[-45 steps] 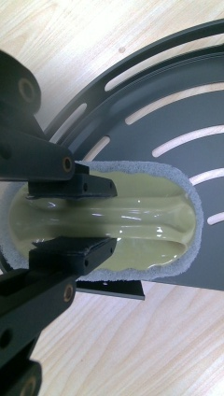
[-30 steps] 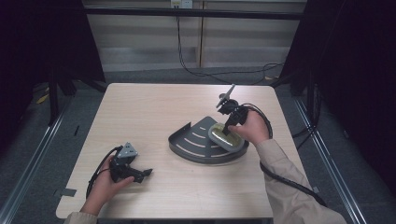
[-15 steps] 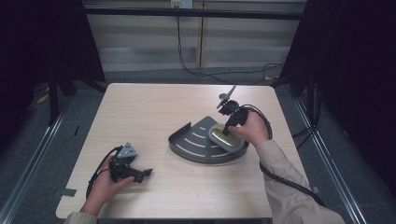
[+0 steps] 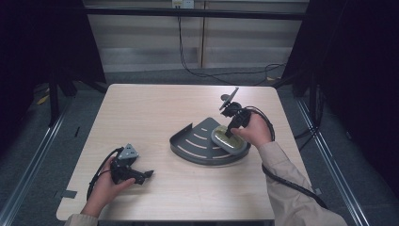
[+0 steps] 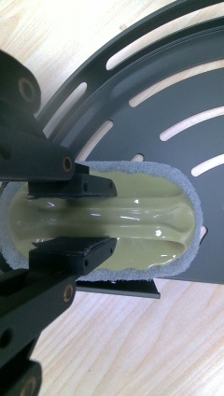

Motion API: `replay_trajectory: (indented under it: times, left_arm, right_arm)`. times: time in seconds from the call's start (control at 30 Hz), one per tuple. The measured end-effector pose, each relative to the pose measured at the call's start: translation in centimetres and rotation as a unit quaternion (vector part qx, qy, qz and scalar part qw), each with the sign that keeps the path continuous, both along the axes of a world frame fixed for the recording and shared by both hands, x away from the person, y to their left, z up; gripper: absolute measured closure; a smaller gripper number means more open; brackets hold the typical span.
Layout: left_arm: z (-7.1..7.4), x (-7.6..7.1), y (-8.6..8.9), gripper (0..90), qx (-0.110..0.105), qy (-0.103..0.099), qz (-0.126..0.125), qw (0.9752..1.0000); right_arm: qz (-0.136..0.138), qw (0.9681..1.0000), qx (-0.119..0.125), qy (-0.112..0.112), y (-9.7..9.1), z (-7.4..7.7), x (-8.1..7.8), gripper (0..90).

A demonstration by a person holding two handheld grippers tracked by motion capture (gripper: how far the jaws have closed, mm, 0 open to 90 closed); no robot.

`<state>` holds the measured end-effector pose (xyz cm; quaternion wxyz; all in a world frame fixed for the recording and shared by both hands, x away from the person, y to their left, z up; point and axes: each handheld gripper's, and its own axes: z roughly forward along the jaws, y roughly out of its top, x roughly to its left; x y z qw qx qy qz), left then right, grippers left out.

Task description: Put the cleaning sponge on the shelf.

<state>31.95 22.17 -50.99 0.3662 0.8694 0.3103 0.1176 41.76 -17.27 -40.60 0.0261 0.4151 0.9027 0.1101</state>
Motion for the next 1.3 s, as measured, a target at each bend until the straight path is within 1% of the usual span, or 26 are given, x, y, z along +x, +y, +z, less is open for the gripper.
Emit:
replay_trajectory:
  times: [0.27, 0.37, 0.5, 0.57, 0.73, 1.0, 1.3]
  left_arm:
    - [0.0, 0.0, 0.0, 4.3, 0.0, 0.0, 0.0, 1.0]
    - [0.0, 0.0, 0.0, 4.3, 0.0, 0.0, 0.0, 1.0]
    - [0.0, 0.0, 0.0, 4.3, 0.001, 0.0, 0.0, 1.0]
    - [0.0, 0.0, 0.0, 4.3, 0.0, 0.0, 0.0, 1.0]
    - [0.0, 0.0, 0.0, 4.3, 0.0, 0.0, 0.0, 1.0]
    - [0.0, 0.0, 0.0, 4.3, 0.0, 0.0, -0.001, 1.0]
    - [0.0, 0.0, 0.0, 4.3, 0.002, -0.001, -0.001, 1.0]
  right_arm:
    - [0.002, 1.0, -0.002, 0.003, 0.1, -0.3, 0.0, 71.3]
    - [0.001, 1.0, -0.002, 0.001, 0.1, -0.3, 0.0, 71.3]
    - [0.004, 1.0, -0.008, 0.0, 0.2, -0.4, -0.1, 71.3]
    - [0.002, 1.0, -0.003, 0.0, 0.3, -0.6, -0.1, 71.3]
    - [0.002, 1.0, -0.005, 0.001, 0.3, -0.6, -0.1, 71.3]
    - [0.002, 1.0, -0.002, 0.002, 0.3, -1.0, -0.1, 71.2]
    - [0.002, 1.0, 0.001, 0.002, 0.2, -1.1, -0.1, 71.2]
